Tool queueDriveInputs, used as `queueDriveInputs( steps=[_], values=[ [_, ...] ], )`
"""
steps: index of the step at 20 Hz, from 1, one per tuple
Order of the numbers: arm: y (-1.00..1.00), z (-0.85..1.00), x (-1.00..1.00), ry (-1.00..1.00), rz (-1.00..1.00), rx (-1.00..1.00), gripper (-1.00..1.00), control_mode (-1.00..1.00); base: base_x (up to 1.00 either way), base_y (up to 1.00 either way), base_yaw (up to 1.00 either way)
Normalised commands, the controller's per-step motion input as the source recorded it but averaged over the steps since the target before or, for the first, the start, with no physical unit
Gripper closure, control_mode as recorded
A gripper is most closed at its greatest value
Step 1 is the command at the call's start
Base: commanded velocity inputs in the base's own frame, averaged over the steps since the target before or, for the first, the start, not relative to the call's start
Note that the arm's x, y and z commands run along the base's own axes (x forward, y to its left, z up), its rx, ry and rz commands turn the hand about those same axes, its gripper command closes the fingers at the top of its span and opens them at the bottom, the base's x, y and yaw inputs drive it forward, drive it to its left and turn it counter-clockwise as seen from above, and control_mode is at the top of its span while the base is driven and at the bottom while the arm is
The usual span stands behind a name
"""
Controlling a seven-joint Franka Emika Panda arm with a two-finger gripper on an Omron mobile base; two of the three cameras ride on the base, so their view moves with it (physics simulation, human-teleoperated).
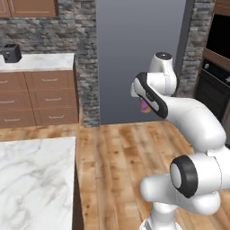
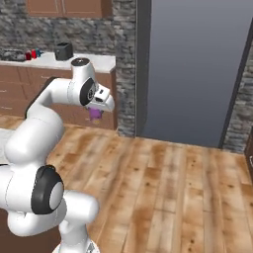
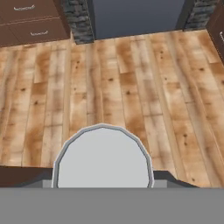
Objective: Four empty soda cans are scattered around the kitchen. Gather all the cans and cluster them next to the stove for recycling.
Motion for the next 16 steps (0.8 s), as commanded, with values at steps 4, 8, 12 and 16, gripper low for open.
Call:
queueDriveInputs(
  steps=[4,8,12,16],
  values=[
    [0.0,0.0,0.0,0.0,0.0,0.0,1.0,1.0,1.0,-0.27,0.0],
    [0.0,0.0,0.0,0.0,0.0,0.0,1.0,1.0,1.0,-0.26,0.02],
    [0.0,0.0,0.0,0.0,0.0,0.0,1.0,1.0,1.0,-0.28,0.1],
    [0.0,0.0,0.0,0.0,0.0,0.0,1.0,1.0,1.0,-0.28,0.17]
  ],
)
